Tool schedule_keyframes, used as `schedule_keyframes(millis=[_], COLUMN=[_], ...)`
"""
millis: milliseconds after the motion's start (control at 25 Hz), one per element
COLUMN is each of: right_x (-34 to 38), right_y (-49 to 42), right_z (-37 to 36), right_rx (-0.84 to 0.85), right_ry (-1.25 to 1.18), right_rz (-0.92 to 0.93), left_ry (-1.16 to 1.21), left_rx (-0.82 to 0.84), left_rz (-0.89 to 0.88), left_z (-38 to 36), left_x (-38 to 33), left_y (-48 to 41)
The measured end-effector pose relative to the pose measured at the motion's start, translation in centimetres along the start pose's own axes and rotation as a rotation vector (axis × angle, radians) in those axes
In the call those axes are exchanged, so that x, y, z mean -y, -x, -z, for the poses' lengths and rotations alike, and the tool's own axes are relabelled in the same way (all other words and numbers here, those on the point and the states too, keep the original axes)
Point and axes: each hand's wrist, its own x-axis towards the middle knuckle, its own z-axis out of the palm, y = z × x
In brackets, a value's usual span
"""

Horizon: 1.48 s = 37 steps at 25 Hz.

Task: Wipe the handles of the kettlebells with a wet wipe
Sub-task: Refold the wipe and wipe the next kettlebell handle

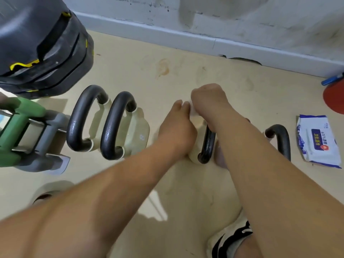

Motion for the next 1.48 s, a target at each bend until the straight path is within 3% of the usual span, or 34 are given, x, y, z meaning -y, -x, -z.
schedule_keyframes(millis=[80,160,320,400,480,520,600,680,760,840,960,1040,1160,1320,1400,1480], right_x=[0.0,-0.1,-0.6,-1.1,-1.2,-1.1,-0.9,-0.9,-1.1,-1.1,-0.7,-0.3,0.8,1.3,0.9,0.3], right_y=[-0.2,-0.4,0.1,0.3,0.5,0.5,0.5,0.4,0.4,0.5,0.4,0.4,0.9,1.7,2.5,3.4], right_z=[0.1,0.0,0.3,0.5,0.8,1.0,1.1,0.9,0.4,0.1,0.5,0.6,-0.3,-2.1,-2.8,-3.3], right_rx=[-0.092,-0.179,-0.189,-0.155,-0.196,-0.223,-0.229,-0.207,-0.19,-0.185,-0.174,-0.145,-0.024,0.076,0.117,0.138], right_ry=[-0.005,-0.044,-0.062,-0.05,-0.044,-0.057,-0.108,-0.135,-0.134,-0.119,-0.127,-0.138,-0.093,-0.012,-0.014,-0.022], right_rz=[0.103,0.189,0.185,0.154,0.178,0.194,0.197,0.176,0.174,0.181,0.175,0.157,0.146,0.114,0.058,-0.012], left_ry=[-0.029,-0.169,-0.439,-0.441,-0.278,-0.241,-0.188,-0.111,-0.206,-0.407,-0.562,-0.493,-0.349,0.037,0.124,0.153], left_rx=[-0.116,-0.072,0.223,0.299,0.23,0.142,-0.076,-0.176,-0.09,0.132,0.385,0.308,0.001,-0.089,-0.085,-0.055], left_rz=[-0.174,-0.21,-0.046,0.052,0.177,0.154,-0.024,-0.173,-0.087,0.084,0.14,0.118,-0.039,-0.128,-0.046,0.145], left_z=[-0.6,-0.9,-0.2,0.9,1.4,1.3,0.5,0.1,0.3,0.4,0.0,-0.3,-1.8,-2.7,-2.7,-2.4], left_x=[0.8,1.4,-1.1,-1.6,-0.8,-0.6,-0.6,-0.3,-0.2,-0.3,-0.5,-0.2,2.1,5.0,5.3,4.7], left_y=[3.5,3.3,-4.6,-7.2,-6.6,-5.0,-0.6,2.0,-0.1,-4.5,-8.3,-6.9,-0.2,9.6,12.4,13.3])
